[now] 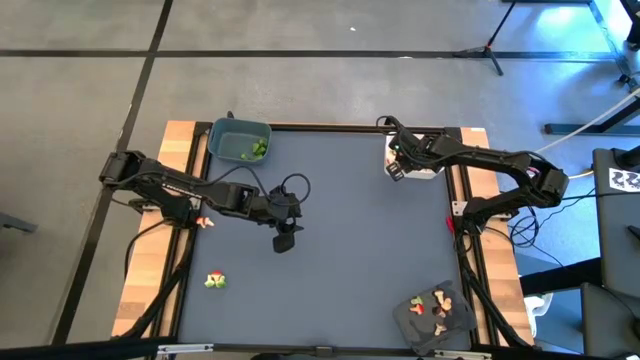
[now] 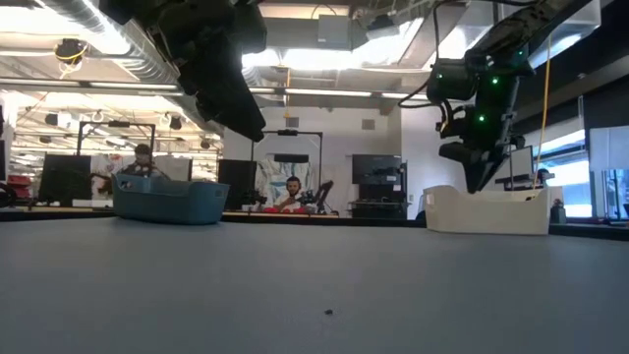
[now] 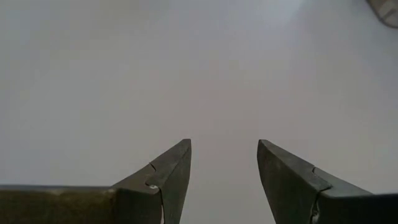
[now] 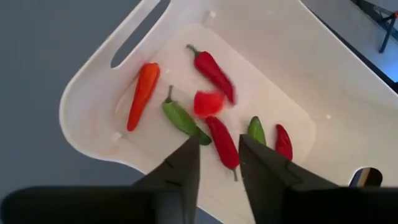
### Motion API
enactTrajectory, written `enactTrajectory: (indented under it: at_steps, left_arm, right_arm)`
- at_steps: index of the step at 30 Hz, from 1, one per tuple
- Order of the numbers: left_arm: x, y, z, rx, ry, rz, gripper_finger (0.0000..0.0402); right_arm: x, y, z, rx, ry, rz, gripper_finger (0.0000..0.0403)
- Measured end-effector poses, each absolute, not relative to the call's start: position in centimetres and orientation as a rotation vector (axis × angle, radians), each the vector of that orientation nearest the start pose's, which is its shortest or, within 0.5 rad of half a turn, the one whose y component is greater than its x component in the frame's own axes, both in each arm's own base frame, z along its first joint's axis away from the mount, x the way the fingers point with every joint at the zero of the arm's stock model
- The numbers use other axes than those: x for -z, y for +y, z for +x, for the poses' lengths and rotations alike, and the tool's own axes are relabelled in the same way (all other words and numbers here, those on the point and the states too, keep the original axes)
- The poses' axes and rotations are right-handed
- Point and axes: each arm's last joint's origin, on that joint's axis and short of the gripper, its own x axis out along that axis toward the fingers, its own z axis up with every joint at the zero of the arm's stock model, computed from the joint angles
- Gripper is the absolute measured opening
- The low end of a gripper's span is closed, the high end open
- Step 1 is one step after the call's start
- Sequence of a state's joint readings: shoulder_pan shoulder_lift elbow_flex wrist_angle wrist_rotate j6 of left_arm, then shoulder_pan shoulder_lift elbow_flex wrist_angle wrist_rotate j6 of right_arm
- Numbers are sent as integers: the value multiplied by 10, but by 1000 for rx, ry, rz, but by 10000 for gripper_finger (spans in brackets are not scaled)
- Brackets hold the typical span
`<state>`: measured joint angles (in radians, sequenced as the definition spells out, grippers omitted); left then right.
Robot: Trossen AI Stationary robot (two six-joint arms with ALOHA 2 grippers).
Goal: Sort produce into baskets
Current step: Put the brown mushroom into the black bin
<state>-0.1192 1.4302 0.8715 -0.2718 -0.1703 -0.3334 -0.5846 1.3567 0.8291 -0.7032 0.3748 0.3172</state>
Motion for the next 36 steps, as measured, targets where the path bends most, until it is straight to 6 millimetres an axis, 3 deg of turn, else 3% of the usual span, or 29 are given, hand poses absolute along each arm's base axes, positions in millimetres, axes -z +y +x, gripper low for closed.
enactTrajectory:
  at_steps: [7,36]
  left_arm:
    - [-215,-29,286,-183,804,-192,180]
    - [-215,-29,286,-182,804,-190,180]
  right_arm:
    - [-201,-139,192,1027,1130,386,149]
    - [-200,-139,193,997,1130,409,147]
